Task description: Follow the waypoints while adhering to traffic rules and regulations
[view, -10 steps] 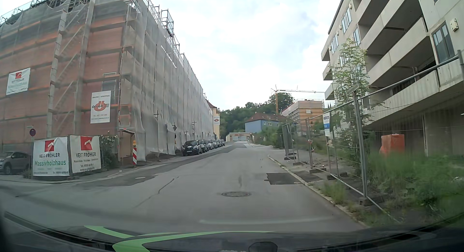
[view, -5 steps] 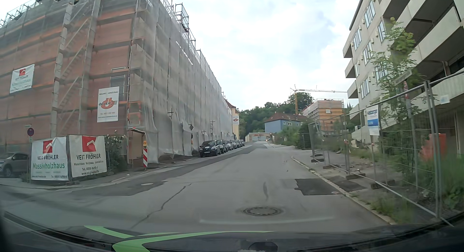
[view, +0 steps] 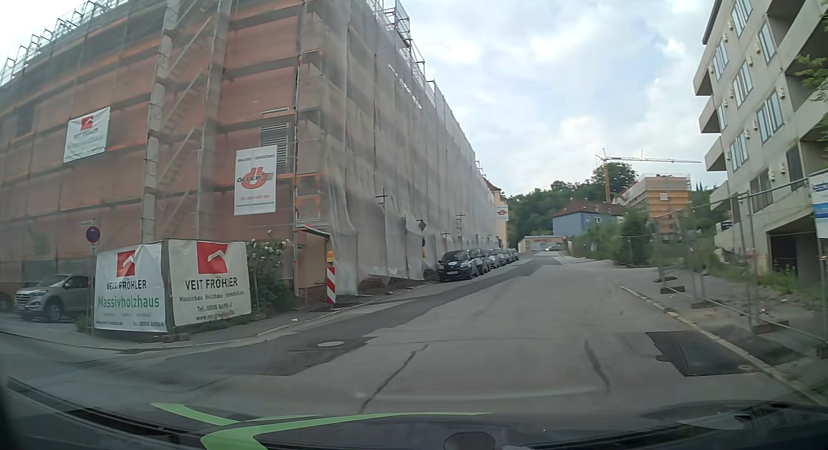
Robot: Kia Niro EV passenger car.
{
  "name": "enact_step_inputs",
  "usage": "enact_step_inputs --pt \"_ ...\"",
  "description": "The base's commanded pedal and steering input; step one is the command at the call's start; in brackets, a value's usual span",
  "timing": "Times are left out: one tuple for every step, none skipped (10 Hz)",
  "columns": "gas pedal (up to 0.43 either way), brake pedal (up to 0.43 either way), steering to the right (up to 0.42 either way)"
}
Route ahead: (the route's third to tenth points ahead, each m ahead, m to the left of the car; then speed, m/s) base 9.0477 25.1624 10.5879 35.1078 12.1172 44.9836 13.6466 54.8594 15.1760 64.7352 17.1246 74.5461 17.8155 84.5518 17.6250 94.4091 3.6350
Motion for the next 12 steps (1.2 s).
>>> enact_step_inputs --pt "0.209 0.000 -0.519" --pt "0.220 0.000 -0.541" --pt "0.240 0.000 -0.562" --pt "0.240 0.000 -0.576" --pt "0.240 0.000 -0.594" --pt "0.240 0.000 -0.609" --pt "0.248 0.000 -0.616" --pt "0.268 0.000 -0.617" --pt "0.268 0.000 -0.616" --pt "0.268 0.000 -0.613" --pt "0.268 0.000 -0.602" --pt "0.268 0.000 -0.584"
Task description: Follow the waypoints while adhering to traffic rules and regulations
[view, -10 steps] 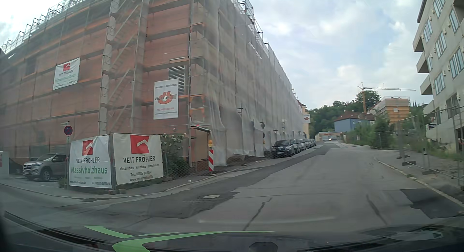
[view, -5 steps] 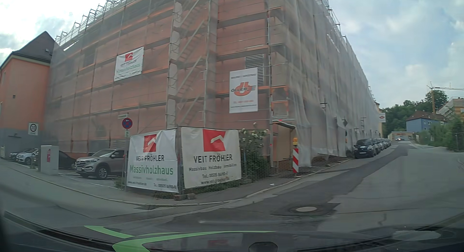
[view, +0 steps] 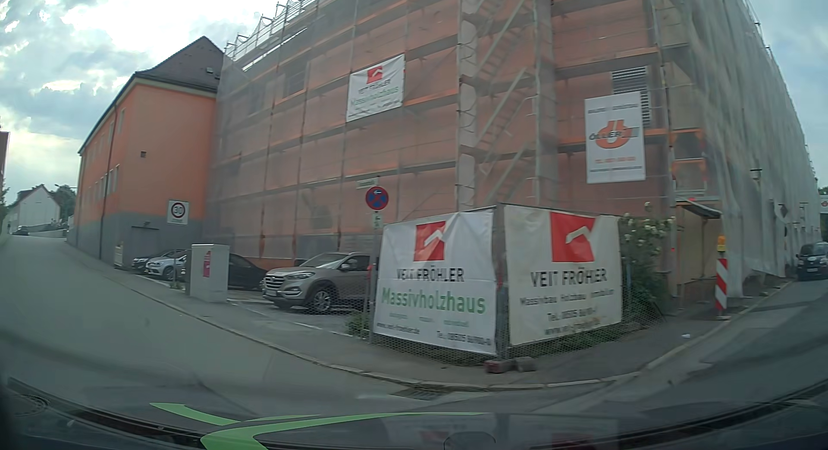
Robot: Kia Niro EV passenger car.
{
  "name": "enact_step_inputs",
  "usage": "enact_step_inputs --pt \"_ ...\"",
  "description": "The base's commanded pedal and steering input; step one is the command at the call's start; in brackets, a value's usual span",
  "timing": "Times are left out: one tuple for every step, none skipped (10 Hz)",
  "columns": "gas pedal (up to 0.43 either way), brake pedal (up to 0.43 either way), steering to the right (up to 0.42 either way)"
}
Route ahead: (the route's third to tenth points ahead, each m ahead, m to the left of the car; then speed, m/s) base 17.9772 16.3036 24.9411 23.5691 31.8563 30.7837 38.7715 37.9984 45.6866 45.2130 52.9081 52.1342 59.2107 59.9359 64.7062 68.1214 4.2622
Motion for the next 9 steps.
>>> enact_step_inputs --pt "0.268 0.000 -0.560" --pt "0.268 0.000 -0.535" --pt "0.268 0.000 -0.517" --pt "0.268 0.000 -0.487" --pt "0.268 0.000 -0.458" --pt "0.268 0.000 -0.430" --pt "0.268 0.000 -0.392" --pt "0.260 0.000 -0.364" --pt "0.260 0.000 -0.324"
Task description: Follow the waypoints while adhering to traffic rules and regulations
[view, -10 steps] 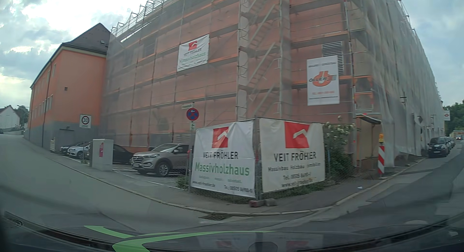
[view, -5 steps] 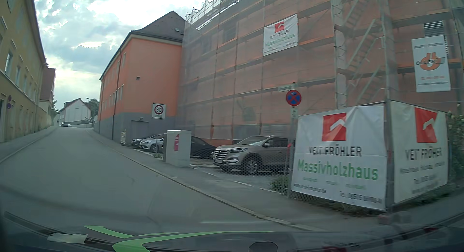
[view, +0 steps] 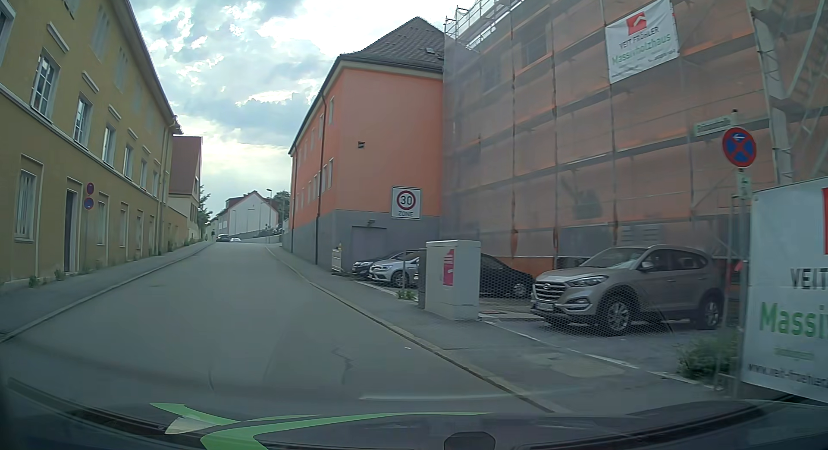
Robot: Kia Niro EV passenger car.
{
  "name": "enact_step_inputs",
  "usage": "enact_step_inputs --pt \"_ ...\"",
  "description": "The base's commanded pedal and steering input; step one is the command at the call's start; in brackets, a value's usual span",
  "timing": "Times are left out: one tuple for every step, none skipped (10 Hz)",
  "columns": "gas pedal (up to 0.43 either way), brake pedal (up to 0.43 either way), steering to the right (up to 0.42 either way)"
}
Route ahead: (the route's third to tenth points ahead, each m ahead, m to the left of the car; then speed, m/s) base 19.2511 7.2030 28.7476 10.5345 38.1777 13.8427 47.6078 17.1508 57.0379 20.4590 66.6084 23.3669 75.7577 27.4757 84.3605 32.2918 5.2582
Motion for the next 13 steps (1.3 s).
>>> enact_step_inputs --pt "0.260 0.000 -0.295" --pt "0.260 0.000 -0.270" --pt "0.260 0.000 -0.246" --pt "0.260 0.000 -0.229" --pt "0.260 0.000 -0.212" --pt "0.248 0.000 -0.193" --pt "0.248 0.000 -0.166" --pt "0.248 0.000 -0.141" --pt "0.240 0.000 -0.124" --pt "0.240 0.000 -0.104" --pt "0.240 0.000 -0.084" --pt "0.228 0.000 -0.067" --pt "0.228 0.000 -0.056"
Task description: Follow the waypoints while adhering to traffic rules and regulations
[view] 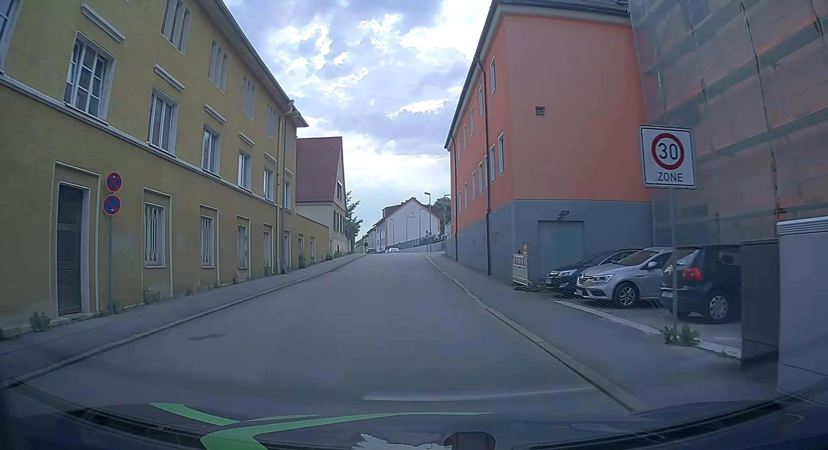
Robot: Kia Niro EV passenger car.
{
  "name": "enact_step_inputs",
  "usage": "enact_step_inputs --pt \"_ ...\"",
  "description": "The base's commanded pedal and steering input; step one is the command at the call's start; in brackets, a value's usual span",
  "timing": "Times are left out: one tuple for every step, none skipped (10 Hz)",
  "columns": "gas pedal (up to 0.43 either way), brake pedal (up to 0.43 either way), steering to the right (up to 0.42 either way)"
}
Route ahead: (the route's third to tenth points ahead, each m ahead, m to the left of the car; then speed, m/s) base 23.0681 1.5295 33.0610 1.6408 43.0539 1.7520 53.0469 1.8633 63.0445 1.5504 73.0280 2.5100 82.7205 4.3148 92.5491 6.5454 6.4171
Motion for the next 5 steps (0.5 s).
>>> enact_step_inputs --pt "0.228 0.000 -0.046" --pt "0.228 0.000 -0.037" --pt "0.220 0.000 -0.029" --pt "0.220 0.000 -0.025" --pt "0.197 0.000 -0.020"
